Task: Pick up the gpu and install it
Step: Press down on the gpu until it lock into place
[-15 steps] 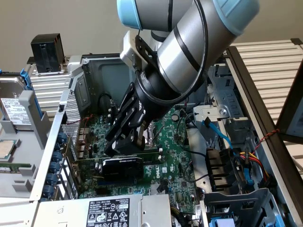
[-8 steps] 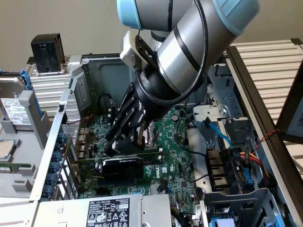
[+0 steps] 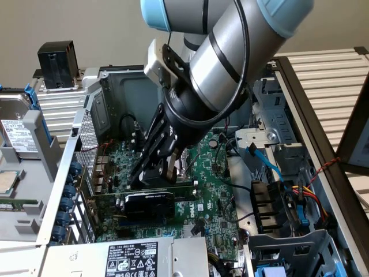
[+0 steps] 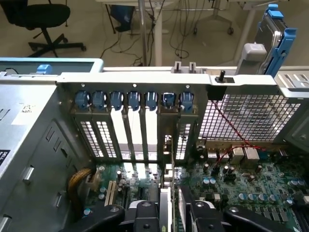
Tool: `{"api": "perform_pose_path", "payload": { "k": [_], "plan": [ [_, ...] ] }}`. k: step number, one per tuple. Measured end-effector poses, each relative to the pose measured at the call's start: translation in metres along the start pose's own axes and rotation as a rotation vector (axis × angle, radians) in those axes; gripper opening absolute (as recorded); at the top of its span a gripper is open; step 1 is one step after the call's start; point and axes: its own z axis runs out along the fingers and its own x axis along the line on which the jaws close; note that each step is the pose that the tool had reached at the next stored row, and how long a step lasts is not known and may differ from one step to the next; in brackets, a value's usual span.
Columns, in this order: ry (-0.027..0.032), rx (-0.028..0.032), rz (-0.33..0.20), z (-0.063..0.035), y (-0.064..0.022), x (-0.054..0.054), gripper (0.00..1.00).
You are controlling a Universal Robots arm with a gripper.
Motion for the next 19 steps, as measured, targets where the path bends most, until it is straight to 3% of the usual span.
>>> {"api": "perform_pose_path", "payload": {
  "k": [4, 6, 11, 13, 15, 16, 17, 19],
  "plan": [
    [-0.0009, 0.0439, 0.0, 0.0043, 0.005, 0.0, 0.11],
    [-0.0016, 0.071, 0.0, 0.0059, 0.0076, 0.0, 0.11],
    [-0.0026, 0.119, 0.0, 0.0089, 0.0171, 0.0, 0.11],
    [-0.0032, 0.1445, 0.0, 0.0103, 0.0203, 0.0, 0.11],
    [-0.0039, 0.1762, 0.001, 0.0117, 0.0227, 0.0, 0.11],
    [-0.0042, 0.1882, 0.001, 0.0122, 0.0242, 0.0, 0.11],
    [-0.0044, 0.1953, 0.001, 0.0127, 0.0257, 0.0, 0.11],
    [-0.005, 0.1987, 0.0, 0.0146, 0.0299, 0.0, 0.11]
  ]
}}
